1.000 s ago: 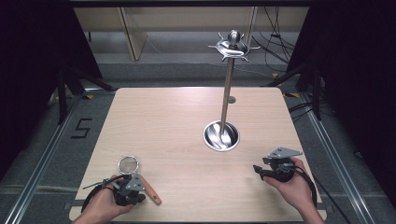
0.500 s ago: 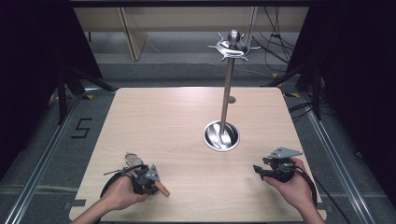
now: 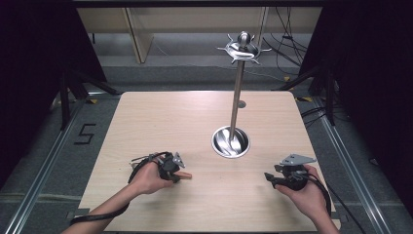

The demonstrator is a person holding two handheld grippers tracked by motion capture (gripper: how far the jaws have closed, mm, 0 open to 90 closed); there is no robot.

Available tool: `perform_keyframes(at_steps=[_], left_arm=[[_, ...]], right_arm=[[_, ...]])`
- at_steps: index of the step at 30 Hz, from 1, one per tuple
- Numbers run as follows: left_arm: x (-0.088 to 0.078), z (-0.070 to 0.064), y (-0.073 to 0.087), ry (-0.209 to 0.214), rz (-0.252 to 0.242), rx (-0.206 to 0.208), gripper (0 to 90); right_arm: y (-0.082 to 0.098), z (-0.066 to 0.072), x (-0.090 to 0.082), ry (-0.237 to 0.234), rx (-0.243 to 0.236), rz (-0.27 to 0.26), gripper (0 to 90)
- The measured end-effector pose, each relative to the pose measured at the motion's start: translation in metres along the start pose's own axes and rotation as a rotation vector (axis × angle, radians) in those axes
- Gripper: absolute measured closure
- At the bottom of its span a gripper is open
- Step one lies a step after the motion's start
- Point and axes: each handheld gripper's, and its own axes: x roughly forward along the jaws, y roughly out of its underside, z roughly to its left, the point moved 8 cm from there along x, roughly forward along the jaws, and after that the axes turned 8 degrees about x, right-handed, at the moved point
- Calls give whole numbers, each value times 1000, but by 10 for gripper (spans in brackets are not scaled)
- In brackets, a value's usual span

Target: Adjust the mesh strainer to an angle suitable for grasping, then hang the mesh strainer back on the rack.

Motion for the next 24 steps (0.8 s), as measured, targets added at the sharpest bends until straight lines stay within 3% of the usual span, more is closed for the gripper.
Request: perform_keyframes(at_steps=[3,4,5,6,7,8,9,10,11,12,14,17,21,22,24], left_arm=[[0,3,-7,-6,-20,-2,891],[-2,3,-8,-4,-30,-12,891],[-4,4,-9,-6,-39,-1,890],[-9,3,-10,-6,-48,0,888],[-9,3,-10,-6,-48,0,881],[-19,5,-12,-14,-72,1,867],[-24,6,-13,-15,-83,1,855],[-29,8,-13,-19,-85,7,831],[-33,9,-13,-21,-90,9,810],[-37,12,-13,-25,-92,12,789],[-40,15,-10,-35,-81,12,721],[-42,19,-7,-44,-79,4,647],[-43,23,4,-49,-50,10,561],[-43,24,7,-46,-30,18,561],[-44,25,10,-50,-11,21,509]], right_arm=[[-1,-1,0,-3,-6,-16,489],[0,1,-1,-5,22,-7,489],[0,0,-1,-2,21,-3,489],[0,-3,0,1,-11,-20,489],[0,-3,0,1,-11,-20,489],[2,0,-2,-4,46,-8,489],[0,-5,0,-1,-9,-28,489],[0,-5,-1,-3,-7,-21,489],[2,-2,-2,-8,38,-5,489],[2,-4,-2,-2,15,-5,489],[2,-7,-1,0,-3,-24,489],[4,-6,-3,1,27,-13,489],[0,-7,-3,15,6,-29,488],[2,-3,-5,11,41,-2,488],[2,-2,-5,7,18,-13,488]])
